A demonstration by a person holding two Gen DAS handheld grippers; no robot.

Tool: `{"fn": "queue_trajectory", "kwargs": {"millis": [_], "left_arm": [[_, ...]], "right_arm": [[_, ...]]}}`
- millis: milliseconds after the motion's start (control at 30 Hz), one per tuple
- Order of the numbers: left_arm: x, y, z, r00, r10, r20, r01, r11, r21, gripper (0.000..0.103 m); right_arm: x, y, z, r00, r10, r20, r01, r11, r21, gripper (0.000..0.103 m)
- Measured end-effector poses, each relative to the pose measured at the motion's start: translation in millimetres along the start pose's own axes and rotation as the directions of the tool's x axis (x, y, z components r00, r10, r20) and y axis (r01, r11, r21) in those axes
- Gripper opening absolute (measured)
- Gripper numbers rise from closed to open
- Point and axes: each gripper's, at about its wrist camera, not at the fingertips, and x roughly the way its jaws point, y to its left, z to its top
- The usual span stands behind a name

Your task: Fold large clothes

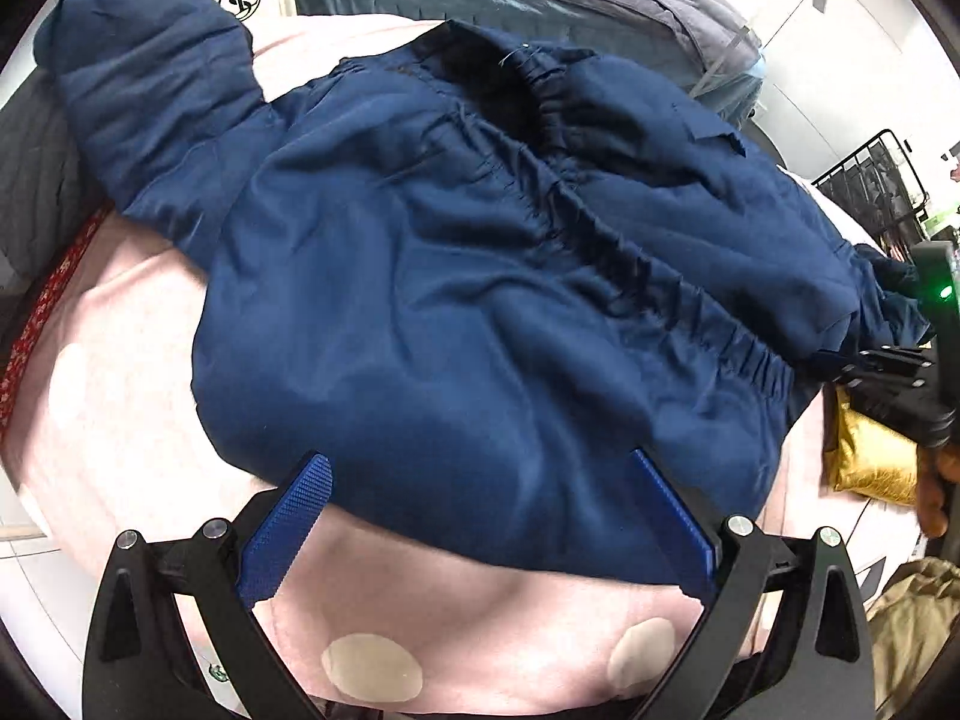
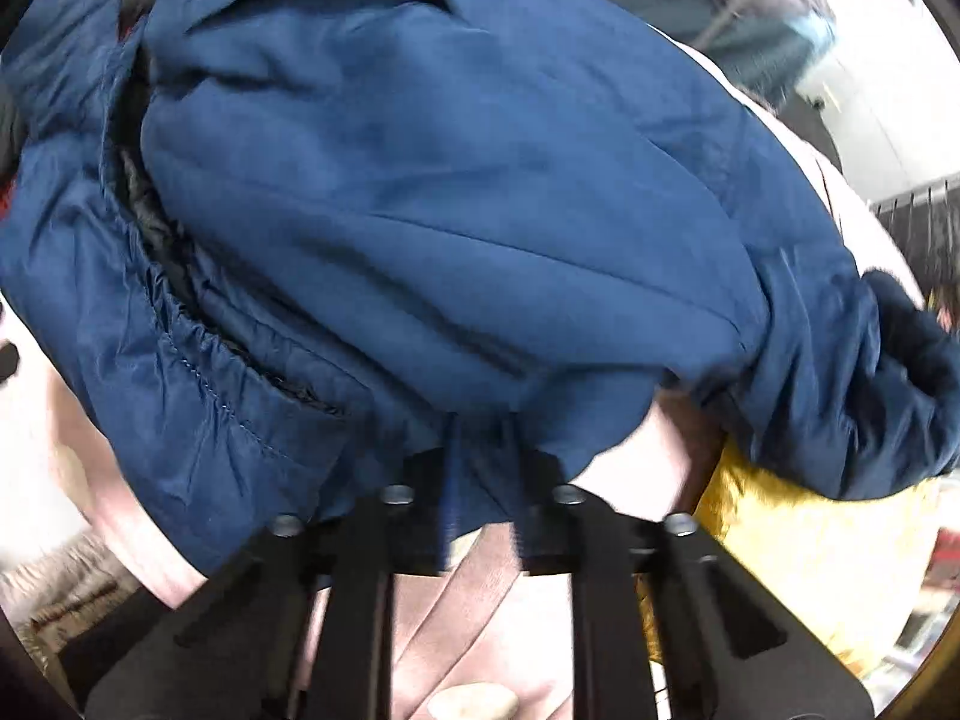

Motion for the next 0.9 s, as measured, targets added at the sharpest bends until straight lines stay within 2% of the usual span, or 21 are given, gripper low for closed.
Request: {"fn": "queue_trajectory", "kwargs": {"millis": [100,200,233,267,300,333,400,500,533,600,667,700,733,833,900], "left_arm": [[-1.3,-1.8,-1.4,1.0,0.004,0.031,-0.004,1.0,0.022,0.096],[-7.5,-6.4,12.3,0.997,0.032,0.077,-0.035,0.999,0.041,0.095],[-10.8,-7.9,20.7,0.995,0.032,0.095,-0.036,0.999,0.038,0.096],[-15.3,-7.6,35.7,0.991,0.028,0.127,-0.032,0.999,0.03,0.096],[-17.6,-7.8,45.7,0.99,0.036,0.139,-0.039,0.999,0.019,0.096],[-19.0,-5.7,60.3,0.987,0.062,0.146,-0.062,0.998,-0.001,0.096],[-11.9,-5.7,95.4,0.982,0.129,0.138,-0.123,0.991,-0.051,0.096],[9.3,-9.9,138.9,0.986,0.141,0.09,-0.134,0.987,-0.085,0.096],[20.9,-12.5,151.9,0.983,0.172,0.055,-0.167,0.982,-0.086,0.096],[43.7,-17.0,167.3,0.957,0.29,-0.009,-0.29,0.954,-0.072,0.096],[70.5,-13.0,172.2,0.926,0.367,-0.088,-0.372,0.926,-0.058,0.084],[76.2,-11.2,169.7,0.924,0.366,-0.111,-0.374,0.926,-0.061,0.068],[79.3,-9.8,167.4,0.925,0.359,-0.12,-0.368,0.928,-0.06,0.056],[72.1,-6.8,146.3,0.939,0.333,-0.088,-0.337,0.941,-0.033,0.034],[50.6,-1.7,127.7,0.95,0.307,-0.046,-0.309,0.951,-0.026,0.027]], "right_arm": [[-6.7,-14.3,-6.1,1.0,0.017,0.017,-0.017,0.999,0.046,0.006],[-12.4,-28.7,-13.5,0.994,0.106,0.028,-0.108,0.989,0.099,0.008],[-11.7,-34.1,-16.4,0.991,0.135,0.017,-0.136,0.983,0.124,0.02],[-9.6,-38.2,-18.1,0.989,0.151,0.001,-0.149,0.976,0.159,0.05],[-8.3,-38.9,-22.9,0.989,0.151,0.009,-0.15,0.972,0.182,0.064],[-10.7,-45.4,-23.2,0.988,0.149,0.032,-0.152,0.968,0.202,0.07],[-15.8,-48.3,-23.3,0.988,0.144,0.051,-0.152,0.965,0.213,0.07],[-23.2,-42.5,-26.1,0.987,0.153,0.049,-0.16,0.963,0.215,0.07],[-25.1,-40.2,-27.5,0.987,0.157,0.048,-0.163,0.964,0.212,0.07],[-30.9,-33.8,-30.5,0.986,0.157,0.053,-0.165,0.966,0.198,0.07],[-32.1,-19.3,-25.5,0.988,0.146,0.056,-0.154,0.971,0.183,0.07],[-37.1,-21.9,-33.6,0.988,0.146,0.056,-0.154,0.972,0.179,0.07],[-38.6,-18.4,-36.1,0.988,0.146,0.057,-0.154,0.973,0.171,0.07],[-44.7,-17.1,-36.1,0.99,0.127,0.061,-0.134,0.979,0.151,0.07],[-43.1,-13.5,-23.5,0.991,0.115,0.065,-0.123,0.982,0.142,0.07]]}}
